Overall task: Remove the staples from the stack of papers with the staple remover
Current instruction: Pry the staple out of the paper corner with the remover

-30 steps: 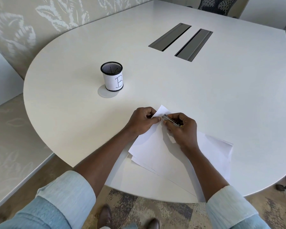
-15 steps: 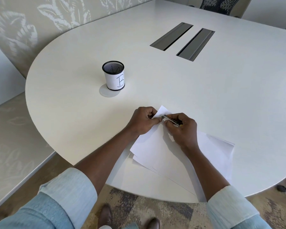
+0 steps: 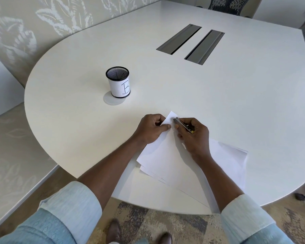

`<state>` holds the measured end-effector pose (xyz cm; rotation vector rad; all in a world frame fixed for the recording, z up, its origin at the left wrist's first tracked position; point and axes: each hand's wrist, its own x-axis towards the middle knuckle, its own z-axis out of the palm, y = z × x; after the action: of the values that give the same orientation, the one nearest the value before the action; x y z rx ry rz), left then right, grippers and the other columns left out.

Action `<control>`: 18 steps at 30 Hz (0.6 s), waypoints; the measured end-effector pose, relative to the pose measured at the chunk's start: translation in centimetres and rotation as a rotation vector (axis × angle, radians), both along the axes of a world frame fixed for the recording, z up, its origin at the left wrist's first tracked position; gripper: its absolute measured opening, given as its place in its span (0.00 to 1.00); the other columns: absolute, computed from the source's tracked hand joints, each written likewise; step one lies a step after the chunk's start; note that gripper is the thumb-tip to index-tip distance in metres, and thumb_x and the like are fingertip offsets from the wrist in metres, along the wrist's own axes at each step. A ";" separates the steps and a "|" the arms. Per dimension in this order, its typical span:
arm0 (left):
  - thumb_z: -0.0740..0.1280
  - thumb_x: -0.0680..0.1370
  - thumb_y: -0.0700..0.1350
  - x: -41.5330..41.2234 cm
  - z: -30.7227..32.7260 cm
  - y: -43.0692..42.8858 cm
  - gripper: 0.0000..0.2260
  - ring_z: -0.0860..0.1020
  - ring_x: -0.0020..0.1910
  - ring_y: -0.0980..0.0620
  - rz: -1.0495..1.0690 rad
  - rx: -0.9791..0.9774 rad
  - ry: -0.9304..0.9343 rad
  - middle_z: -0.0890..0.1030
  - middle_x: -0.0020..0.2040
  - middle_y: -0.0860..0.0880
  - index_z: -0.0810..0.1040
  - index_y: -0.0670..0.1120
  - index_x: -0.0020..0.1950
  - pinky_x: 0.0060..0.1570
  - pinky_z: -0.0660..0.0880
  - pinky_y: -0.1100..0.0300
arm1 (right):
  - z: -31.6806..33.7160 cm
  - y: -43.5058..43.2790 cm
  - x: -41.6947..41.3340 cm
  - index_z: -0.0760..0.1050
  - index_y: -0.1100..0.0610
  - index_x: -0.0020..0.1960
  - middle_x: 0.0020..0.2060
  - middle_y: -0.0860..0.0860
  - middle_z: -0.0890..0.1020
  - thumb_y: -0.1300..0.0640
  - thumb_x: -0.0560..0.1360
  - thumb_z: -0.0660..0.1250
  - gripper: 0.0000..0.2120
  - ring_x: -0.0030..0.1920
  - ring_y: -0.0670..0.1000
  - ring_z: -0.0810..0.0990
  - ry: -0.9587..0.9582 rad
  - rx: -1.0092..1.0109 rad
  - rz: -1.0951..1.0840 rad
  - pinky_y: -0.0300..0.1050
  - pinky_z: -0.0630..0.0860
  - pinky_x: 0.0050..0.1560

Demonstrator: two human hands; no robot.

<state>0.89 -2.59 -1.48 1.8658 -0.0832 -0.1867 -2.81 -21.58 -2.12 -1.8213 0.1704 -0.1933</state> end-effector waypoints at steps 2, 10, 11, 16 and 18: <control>0.75 0.80 0.37 0.1 0.2 -0.1 0.03 0.77 0.39 0.49 0.001 -0.011 0.027 0.87 0.44 0.36 0.86 0.37 0.51 0.44 0.71 0.58 | 0.1 -0.1 -0.1 0.85 0.53 0.54 0.41 0.49 0.88 0.54 0.81 0.77 0.05 0.34 0.47 0.84 -0.008 -0.003 -0.007 0.44 0.81 0.40; 0.75 0.79 0.38 0.0 0.5 -0.1 0.03 0.79 0.40 0.48 0.006 -0.061 0.084 0.87 0.42 0.42 0.87 0.40 0.50 0.46 0.73 0.56 | 0.7 -1.1 0.4 0.85 0.58 0.51 0.35 0.49 0.86 0.63 0.79 0.76 0.02 0.33 0.47 0.82 0.055 0.114 0.101 0.35 0.79 0.37; 0.76 0.79 0.39 0.1 0.5 -0.1 0.03 0.79 0.41 0.48 0.004 -0.061 0.088 0.87 0.43 0.41 0.87 0.40 0.50 0.47 0.73 0.55 | 0.9 -1.3 0.5 0.85 0.59 0.51 0.35 0.50 0.86 0.65 0.78 0.76 0.03 0.33 0.48 0.81 0.071 0.136 0.130 0.35 0.78 0.36; 0.77 0.78 0.40 0.1 0.7 -0.3 0.05 0.80 0.45 0.47 0.021 -0.075 0.090 0.86 0.52 0.32 0.88 0.40 0.51 0.52 0.74 0.52 | 1.4 -2.2 1.2 0.85 0.64 0.52 0.36 0.53 0.86 0.67 0.78 0.76 0.03 0.33 0.49 0.82 0.125 0.202 0.219 0.37 0.79 0.38; 0.77 0.79 0.41 0.0 0.6 -0.4 0.05 0.80 0.44 0.47 0.033 -0.087 0.084 0.86 0.51 0.31 0.87 0.39 0.50 0.51 0.74 0.52 | 1.4 -2.4 1.4 0.85 0.64 0.52 0.37 0.55 0.86 0.68 0.78 0.75 0.04 0.35 0.50 0.83 0.129 0.190 0.213 0.38 0.81 0.39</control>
<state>0.89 -3.02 -0.87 1.7692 -0.0029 -0.2350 -1.42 -23.99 -0.75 -1.6488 0.0811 0.0877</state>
